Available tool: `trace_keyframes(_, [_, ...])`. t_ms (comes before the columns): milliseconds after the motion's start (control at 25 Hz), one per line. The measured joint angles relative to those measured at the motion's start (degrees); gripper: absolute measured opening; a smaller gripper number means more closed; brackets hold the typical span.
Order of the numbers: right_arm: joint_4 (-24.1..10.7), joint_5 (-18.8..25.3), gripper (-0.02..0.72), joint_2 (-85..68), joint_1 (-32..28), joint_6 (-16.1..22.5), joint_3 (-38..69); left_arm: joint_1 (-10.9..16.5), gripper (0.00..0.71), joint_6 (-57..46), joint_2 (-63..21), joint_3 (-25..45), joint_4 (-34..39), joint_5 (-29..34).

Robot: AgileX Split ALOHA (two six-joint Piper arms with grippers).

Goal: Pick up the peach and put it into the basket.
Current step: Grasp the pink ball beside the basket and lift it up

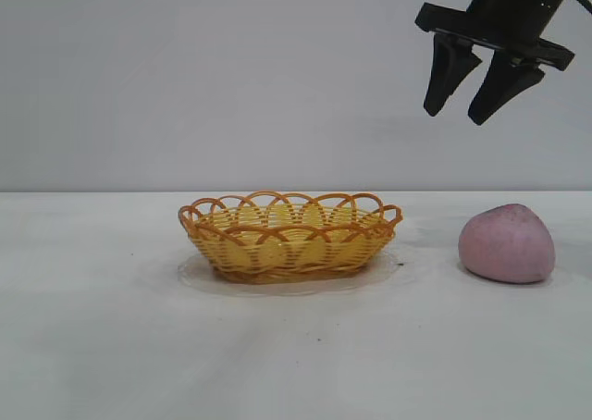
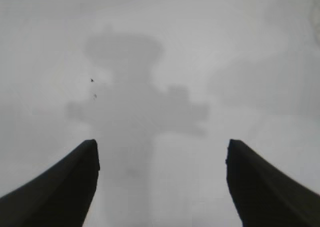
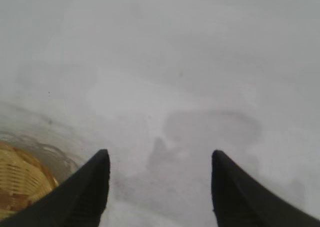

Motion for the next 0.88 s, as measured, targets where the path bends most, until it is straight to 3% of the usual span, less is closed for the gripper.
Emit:
trace_keyframes(200, [0.0,0.0,0.374,0.0,0.0,0.0,0.0,0.0,0.523,-0.13,-17.83,9.19,-0.09,0.09])
trace_keyframes(480, [0.0,0.0,0.374,0.0,0.0,0.0,0.0,0.0,0.523,-0.17,-40.85,16.82,-2.63,2.96])
trace_keyframes(880, [0.0,0.25,0.374,0.0,0.0,0.0,0.0,0.0,0.523,2.11,-60.43,27.1,-3.47,3.18])
